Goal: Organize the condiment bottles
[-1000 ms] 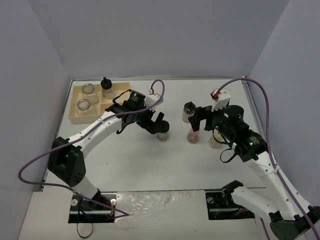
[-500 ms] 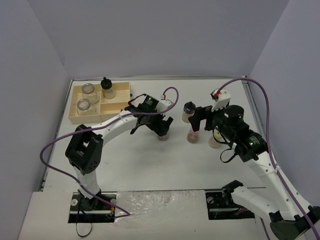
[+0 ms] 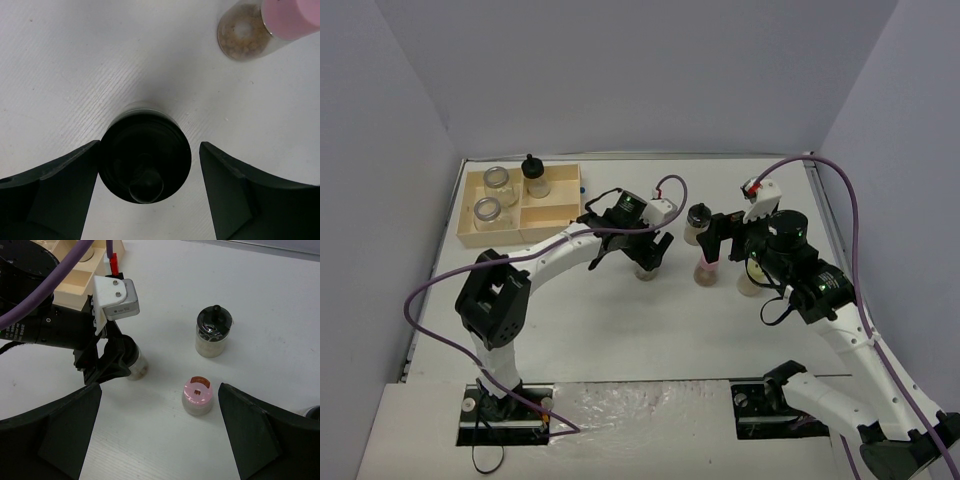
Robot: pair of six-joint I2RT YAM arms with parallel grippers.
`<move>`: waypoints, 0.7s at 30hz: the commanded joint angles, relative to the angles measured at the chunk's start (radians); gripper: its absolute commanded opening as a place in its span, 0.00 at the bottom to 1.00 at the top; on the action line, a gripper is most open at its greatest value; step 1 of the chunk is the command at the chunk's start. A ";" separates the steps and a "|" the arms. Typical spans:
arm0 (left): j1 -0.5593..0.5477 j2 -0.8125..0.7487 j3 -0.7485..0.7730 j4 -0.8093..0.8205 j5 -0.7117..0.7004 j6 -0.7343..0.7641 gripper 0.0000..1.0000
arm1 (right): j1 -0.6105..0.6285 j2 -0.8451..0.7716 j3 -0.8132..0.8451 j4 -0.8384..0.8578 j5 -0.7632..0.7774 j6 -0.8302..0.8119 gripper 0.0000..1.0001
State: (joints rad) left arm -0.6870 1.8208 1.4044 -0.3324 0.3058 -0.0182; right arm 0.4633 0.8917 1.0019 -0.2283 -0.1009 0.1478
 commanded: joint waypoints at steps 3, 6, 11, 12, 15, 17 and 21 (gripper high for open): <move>-0.005 -0.017 0.068 0.043 0.002 0.000 0.49 | -0.007 0.010 0.014 0.064 0.009 -0.014 1.00; -0.005 -0.026 0.075 0.033 -0.015 -0.004 0.29 | -0.008 0.012 0.012 0.064 0.009 -0.013 1.00; 0.002 -0.067 0.123 -0.009 -0.063 -0.020 0.09 | -0.007 0.010 0.017 0.064 0.018 -0.015 1.00; 0.006 -0.078 0.134 -0.015 -0.079 -0.023 0.07 | -0.007 0.010 0.020 0.064 0.019 -0.016 1.00; 0.049 -0.104 0.185 -0.054 -0.126 -0.050 0.02 | -0.006 0.013 0.030 0.063 0.024 -0.016 1.00; 0.086 -0.107 0.259 -0.090 -0.171 -0.073 0.00 | -0.008 0.016 0.038 0.063 0.026 -0.017 1.00; 0.195 -0.089 0.369 -0.156 -0.255 -0.124 0.00 | -0.007 0.027 0.045 0.065 0.025 -0.017 1.00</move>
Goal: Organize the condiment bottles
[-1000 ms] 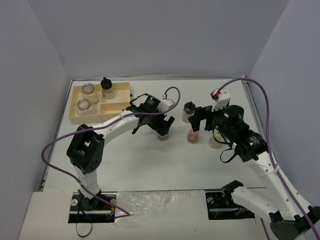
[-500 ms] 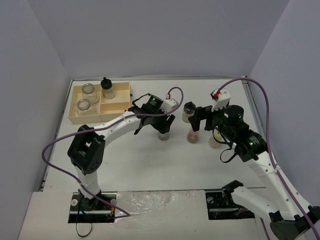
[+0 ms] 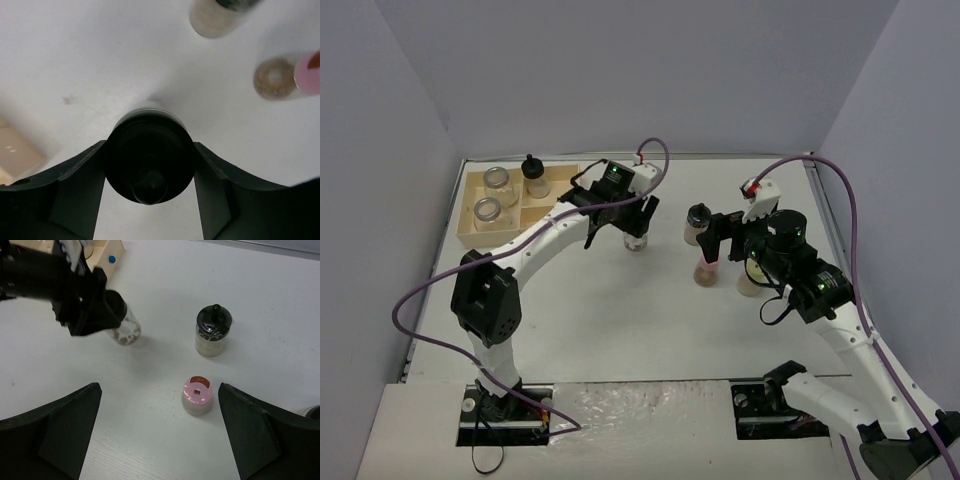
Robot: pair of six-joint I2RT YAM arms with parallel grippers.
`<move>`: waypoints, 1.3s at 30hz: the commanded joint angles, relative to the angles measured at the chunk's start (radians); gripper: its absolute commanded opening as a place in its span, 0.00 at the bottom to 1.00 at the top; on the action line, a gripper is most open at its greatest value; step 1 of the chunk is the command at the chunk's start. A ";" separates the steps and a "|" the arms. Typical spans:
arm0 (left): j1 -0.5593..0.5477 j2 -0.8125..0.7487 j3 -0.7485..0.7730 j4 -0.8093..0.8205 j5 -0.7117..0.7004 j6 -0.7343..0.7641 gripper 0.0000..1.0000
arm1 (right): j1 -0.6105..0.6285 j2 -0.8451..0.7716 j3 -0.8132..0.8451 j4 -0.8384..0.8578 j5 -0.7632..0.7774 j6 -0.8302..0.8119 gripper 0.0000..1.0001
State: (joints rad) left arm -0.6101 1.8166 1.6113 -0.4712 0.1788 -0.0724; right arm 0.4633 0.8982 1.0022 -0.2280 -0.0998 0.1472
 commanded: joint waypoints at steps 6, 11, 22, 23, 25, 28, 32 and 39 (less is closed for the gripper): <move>0.258 0.007 0.319 -0.033 -0.279 -0.117 0.00 | -0.009 0.040 0.050 0.065 0.027 -0.014 1.00; 0.335 0.112 0.442 0.012 -0.314 -0.171 0.00 | -0.008 0.055 0.059 0.064 0.026 -0.016 1.00; 0.400 0.341 0.630 0.017 -0.344 -0.193 0.00 | -0.009 0.065 0.058 0.064 0.041 -0.009 1.00; 0.404 0.352 0.630 0.021 -0.340 -0.197 0.00 | -0.008 0.065 0.055 0.063 0.042 -0.009 1.00; 0.410 0.364 0.625 0.034 -0.333 -0.201 0.00 | -0.009 0.066 0.053 0.062 0.044 -0.008 1.00; 0.411 0.378 0.600 0.070 -0.313 -0.198 0.00 | -0.009 0.070 0.050 0.062 0.048 -0.009 1.00; 0.411 0.391 0.555 0.130 -0.280 -0.203 0.01 | -0.009 0.078 0.049 0.063 0.048 -0.008 1.00; 0.418 0.415 0.516 0.196 -0.264 -0.205 0.05 | -0.008 0.081 0.045 0.064 0.044 -0.004 1.00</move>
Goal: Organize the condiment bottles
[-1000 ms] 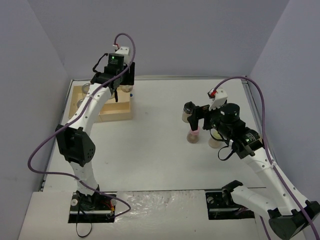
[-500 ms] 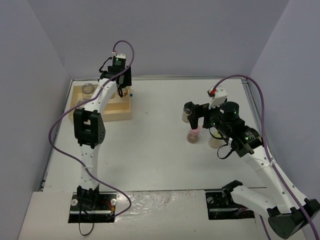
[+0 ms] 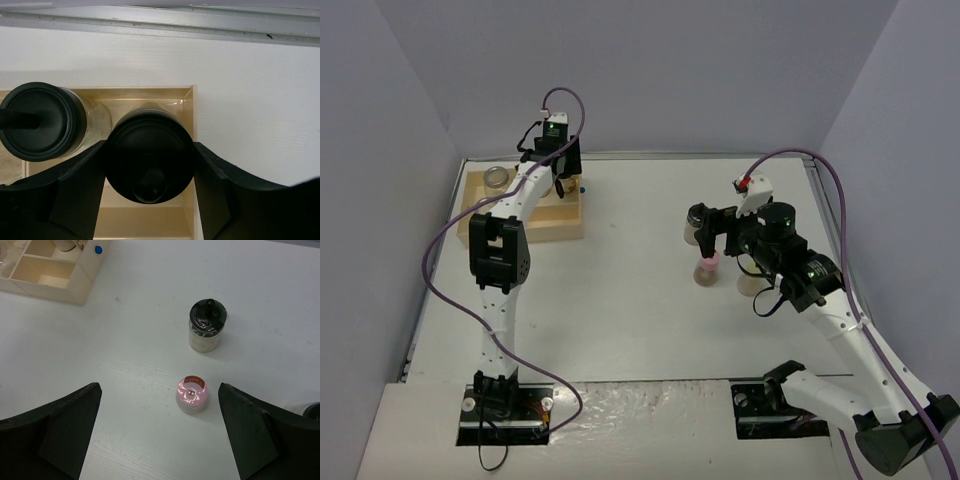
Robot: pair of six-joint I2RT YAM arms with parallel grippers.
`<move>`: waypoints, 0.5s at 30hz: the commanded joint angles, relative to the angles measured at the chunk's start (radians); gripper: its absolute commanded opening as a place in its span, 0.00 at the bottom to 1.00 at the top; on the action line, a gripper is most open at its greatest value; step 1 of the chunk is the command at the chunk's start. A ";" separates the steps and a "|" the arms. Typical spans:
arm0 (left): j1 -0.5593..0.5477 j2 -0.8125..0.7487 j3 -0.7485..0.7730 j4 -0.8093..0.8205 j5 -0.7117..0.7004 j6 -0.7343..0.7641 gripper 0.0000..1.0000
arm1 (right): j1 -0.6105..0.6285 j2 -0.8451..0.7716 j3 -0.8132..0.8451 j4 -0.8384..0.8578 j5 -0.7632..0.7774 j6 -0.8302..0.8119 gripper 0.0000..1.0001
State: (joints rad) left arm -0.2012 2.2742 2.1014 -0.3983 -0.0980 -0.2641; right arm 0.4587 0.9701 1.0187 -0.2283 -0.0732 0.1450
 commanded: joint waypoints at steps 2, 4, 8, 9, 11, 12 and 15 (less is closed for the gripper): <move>0.010 -0.028 0.035 0.120 0.015 -0.013 0.05 | -0.004 0.008 0.027 0.064 0.017 0.000 1.00; 0.012 -0.020 0.041 0.122 0.015 -0.011 0.05 | -0.005 0.008 0.025 0.064 0.018 0.001 1.00; 0.014 -0.007 0.048 0.141 0.023 -0.004 0.05 | -0.005 0.007 0.024 0.064 0.016 0.005 1.00; 0.014 -0.005 0.049 0.142 0.023 -0.002 0.05 | -0.005 0.006 0.024 0.064 0.015 0.005 1.00; 0.014 0.013 0.062 0.135 0.019 0.003 0.05 | -0.003 0.007 0.023 0.064 0.016 0.005 1.00; 0.016 0.019 0.068 0.131 0.018 0.004 0.05 | -0.003 0.007 0.023 0.063 0.016 0.005 1.00; 0.020 0.030 0.075 0.129 0.017 0.008 0.06 | -0.004 0.005 0.022 0.063 0.015 0.006 1.00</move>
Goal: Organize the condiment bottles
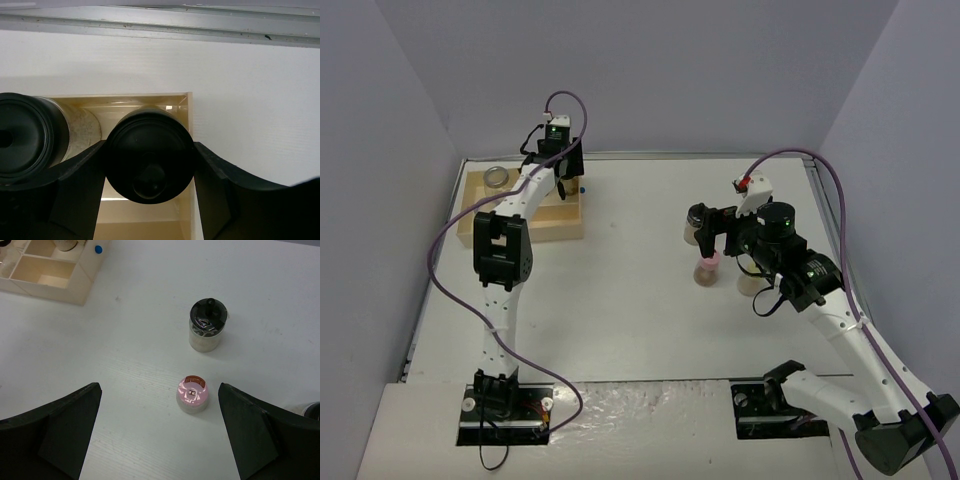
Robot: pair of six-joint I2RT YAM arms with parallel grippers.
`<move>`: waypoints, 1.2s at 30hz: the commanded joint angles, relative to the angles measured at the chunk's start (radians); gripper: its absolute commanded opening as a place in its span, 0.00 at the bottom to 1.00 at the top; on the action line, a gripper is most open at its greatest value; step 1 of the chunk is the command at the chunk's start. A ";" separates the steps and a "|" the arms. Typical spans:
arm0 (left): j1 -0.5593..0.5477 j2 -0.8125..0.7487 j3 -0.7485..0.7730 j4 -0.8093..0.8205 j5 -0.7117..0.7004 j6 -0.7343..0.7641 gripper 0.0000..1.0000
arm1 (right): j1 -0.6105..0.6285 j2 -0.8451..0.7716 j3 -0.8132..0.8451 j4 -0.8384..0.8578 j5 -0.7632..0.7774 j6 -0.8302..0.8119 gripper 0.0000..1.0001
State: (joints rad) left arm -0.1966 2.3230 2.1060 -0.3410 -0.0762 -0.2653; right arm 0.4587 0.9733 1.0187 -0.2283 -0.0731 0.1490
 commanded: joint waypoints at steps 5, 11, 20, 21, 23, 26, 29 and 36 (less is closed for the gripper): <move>0.016 -0.012 0.067 0.082 -0.010 0.022 0.15 | -0.004 0.003 0.021 0.063 0.014 0.007 1.00; 0.017 -0.004 0.065 0.086 -0.008 0.031 0.26 | -0.005 0.009 0.024 0.063 0.011 0.007 1.00; 0.017 -0.035 0.035 0.091 -0.011 0.036 0.79 | -0.005 0.013 0.025 0.064 0.007 0.004 1.00; 0.017 -0.040 0.030 0.091 -0.013 0.038 0.82 | -0.005 0.013 0.023 0.064 0.006 0.004 1.00; 0.017 -0.051 0.021 0.090 -0.017 0.042 0.86 | -0.005 0.014 0.019 0.064 0.003 0.004 1.00; 0.017 -0.077 0.010 0.082 -0.016 0.043 0.96 | -0.005 0.007 0.017 0.064 0.003 0.007 1.00; 0.013 -0.123 -0.009 0.071 -0.008 0.035 0.97 | -0.005 0.000 0.017 0.064 0.009 0.005 1.00; -0.019 -0.294 -0.091 -0.005 0.054 0.018 0.97 | -0.004 -0.006 0.022 0.065 0.007 0.005 1.00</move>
State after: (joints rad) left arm -0.1922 2.2543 2.0161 -0.3387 -0.0646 -0.2375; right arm 0.4587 0.9798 1.0187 -0.2279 -0.0738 0.1528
